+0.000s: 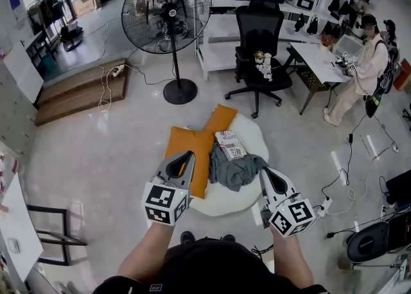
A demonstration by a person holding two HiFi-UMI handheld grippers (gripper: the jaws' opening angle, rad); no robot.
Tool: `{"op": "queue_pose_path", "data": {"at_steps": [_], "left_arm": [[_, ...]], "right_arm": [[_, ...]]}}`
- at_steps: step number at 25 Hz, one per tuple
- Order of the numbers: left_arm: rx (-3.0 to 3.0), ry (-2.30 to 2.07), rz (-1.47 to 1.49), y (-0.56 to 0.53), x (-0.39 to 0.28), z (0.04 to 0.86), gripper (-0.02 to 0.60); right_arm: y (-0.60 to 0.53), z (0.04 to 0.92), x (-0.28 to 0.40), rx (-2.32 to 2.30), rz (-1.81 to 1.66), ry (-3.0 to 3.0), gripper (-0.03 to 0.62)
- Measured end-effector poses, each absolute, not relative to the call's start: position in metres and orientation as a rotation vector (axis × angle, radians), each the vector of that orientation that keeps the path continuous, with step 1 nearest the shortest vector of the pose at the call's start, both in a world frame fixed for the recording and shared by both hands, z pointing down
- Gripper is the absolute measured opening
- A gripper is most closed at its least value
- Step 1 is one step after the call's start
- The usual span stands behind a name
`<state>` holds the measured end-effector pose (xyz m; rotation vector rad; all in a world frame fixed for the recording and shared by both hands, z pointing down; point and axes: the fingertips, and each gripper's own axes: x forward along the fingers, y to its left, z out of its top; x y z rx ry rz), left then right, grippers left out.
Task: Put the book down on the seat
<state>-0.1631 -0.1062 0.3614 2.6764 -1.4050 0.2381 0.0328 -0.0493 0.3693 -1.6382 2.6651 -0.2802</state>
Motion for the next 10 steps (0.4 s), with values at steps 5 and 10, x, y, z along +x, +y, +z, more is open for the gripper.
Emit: {"op": "queue_pose_path", "data": {"at_steps": [5,10], "left_arm": [[2.702,-1.394,0.257,-0.105,-0.157,0.359,0.011],[2.708,-1.384,0.263,-0.103,-0.141,0.363,0.011]], "right_arm": [[-0.045,0.377,0.033,-1.631,-0.289,2.654,0.012],[-0.042,0.383,0.046,-1.634,-0.298,2.655,0.012]]}}
